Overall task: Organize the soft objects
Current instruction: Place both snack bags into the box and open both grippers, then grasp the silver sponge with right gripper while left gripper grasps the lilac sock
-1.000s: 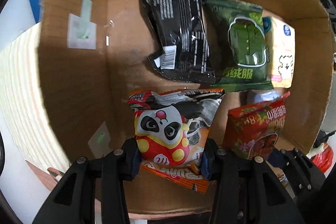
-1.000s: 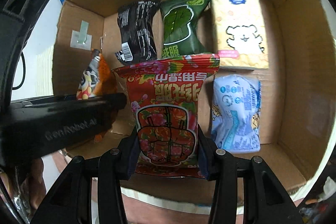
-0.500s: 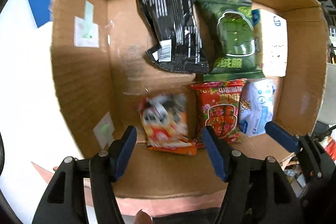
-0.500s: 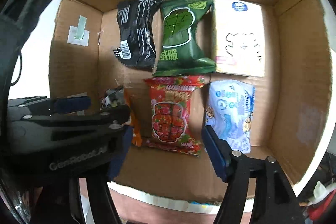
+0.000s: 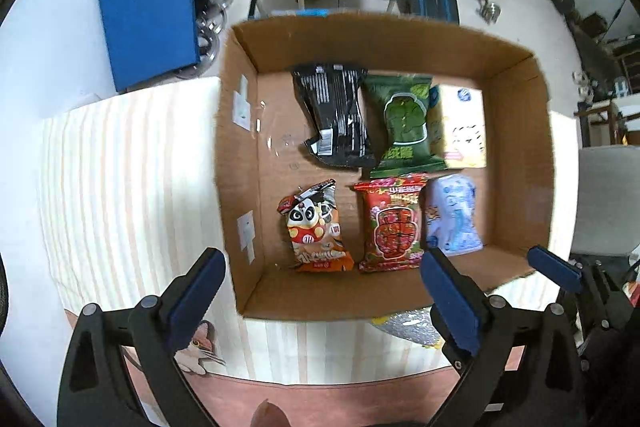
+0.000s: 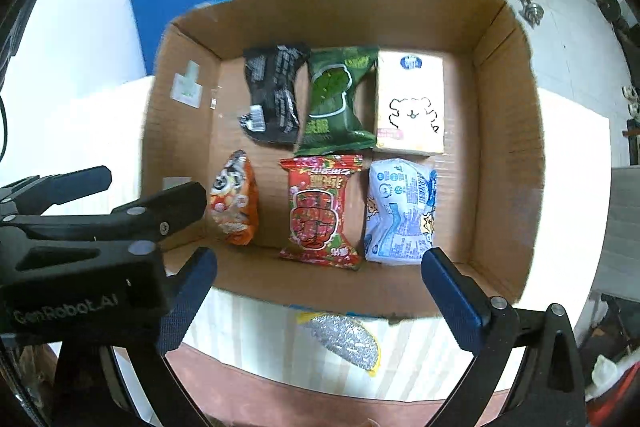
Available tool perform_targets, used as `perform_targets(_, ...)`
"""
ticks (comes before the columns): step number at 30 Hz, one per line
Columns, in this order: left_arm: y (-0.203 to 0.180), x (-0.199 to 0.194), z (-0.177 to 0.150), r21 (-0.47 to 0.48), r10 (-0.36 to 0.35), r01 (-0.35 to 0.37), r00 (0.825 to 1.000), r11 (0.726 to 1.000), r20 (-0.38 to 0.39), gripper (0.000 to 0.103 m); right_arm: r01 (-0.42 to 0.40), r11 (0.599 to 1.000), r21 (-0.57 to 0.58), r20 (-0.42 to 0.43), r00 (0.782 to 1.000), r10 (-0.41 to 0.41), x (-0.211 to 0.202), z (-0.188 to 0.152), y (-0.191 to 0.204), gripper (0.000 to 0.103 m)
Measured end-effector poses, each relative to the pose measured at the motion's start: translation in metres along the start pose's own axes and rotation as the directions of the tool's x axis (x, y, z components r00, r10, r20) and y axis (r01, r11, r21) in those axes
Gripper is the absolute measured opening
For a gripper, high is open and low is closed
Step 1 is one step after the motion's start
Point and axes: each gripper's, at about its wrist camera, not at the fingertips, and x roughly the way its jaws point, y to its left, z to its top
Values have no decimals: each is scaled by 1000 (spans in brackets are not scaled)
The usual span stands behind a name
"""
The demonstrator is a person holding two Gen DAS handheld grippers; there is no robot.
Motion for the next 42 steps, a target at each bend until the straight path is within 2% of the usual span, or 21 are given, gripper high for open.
perform_targets(2,4,-19,-7,0,-17,17,999,1000,39,100,-1,1000,-17,31,1000,1,-7,-6,5,103)
perform_targets(4,8,-36,-26,3,-7,6,994,1000,109,100,25,998,-51,74,997,-21,-16,-20,8,103)
perform_targets(8,26,-57,-79,-31,86,-81,967,996,242,100,26,994,-110,93,996,-16,-26,-64,5,103)
perform_targets(10,42,-51,-113,-79,137,-120,953,990,271,100,28,991,-133,74,997,-18,-17,-87,3,103)
perform_targets(12,66,-32,-149,-149,175,-141,952,979,252,100,56,985,-161,44,998,-50,-2,-110,2,103)
perform_targets(14,88,-9,-176,-203,189,-149,963,968,195,100,78,979,-189,9,997,-78,20,-128,1,103)
perform_targets(16,115,28,-201,-275,167,-136,982,952,91,100,93,977,-192,-27,995,-100,43,-139,-2,103)
perform_targets(20,146,76,-225,-366,148,-146,989,919,-22,100,92,982,-166,-77,991,-106,90,-144,-9,103)
perform_targets(23,142,89,-233,-378,139,-145,989,914,-44,100,99,981,-169,-93,989,-116,115,-142,-8,103)
perform_targets(27,114,97,-223,-350,114,-117,993,929,-29,100,117,977,-178,-123,982,-140,146,-139,-5,103)
perform_targets(28,105,99,-218,-336,106,-109,994,936,-27,100,126,976,-179,-133,980,-151,152,-140,-5,97)
perform_targets(29,96,99,-213,-323,95,-97,995,942,-22,100,132,976,-172,-143,977,-158,157,-142,-8,80)
perform_targets(30,83,99,-207,-310,74,-74,997,948,-12,100,144,977,-160,-147,975,-168,159,-145,-12,68)
perform_targets(31,76,101,-202,-304,60,-59,998,951,-6,100,152,978,-141,-152,973,-174,160,-148,-18,62)
perform_targets(33,54,103,-190,-293,4,0,1000,956,10,100,164,983,-78,-151,973,-174,156,-156,-38,61)
perform_targets(35,35,107,-179,-305,-83,86,996,948,24,100,163,987,0,-152,975,-161,147,-166,-64,61)
perform_targets(36,24,113,-173,-323,-151,152,988,934,30,100,160,987,35,-154,976,-153,143,-169,-75,61)
perform_targets(39,5,130,-161,-376,-275,271,960,886,45,100,161,979,126,-154,978,-141,130,-184,-110,61)
perform_targets(42,-6,149,-154,-445,-380,370,922,815,70,100,189,967,172,-147,975,-165,120,-194,-133,61)
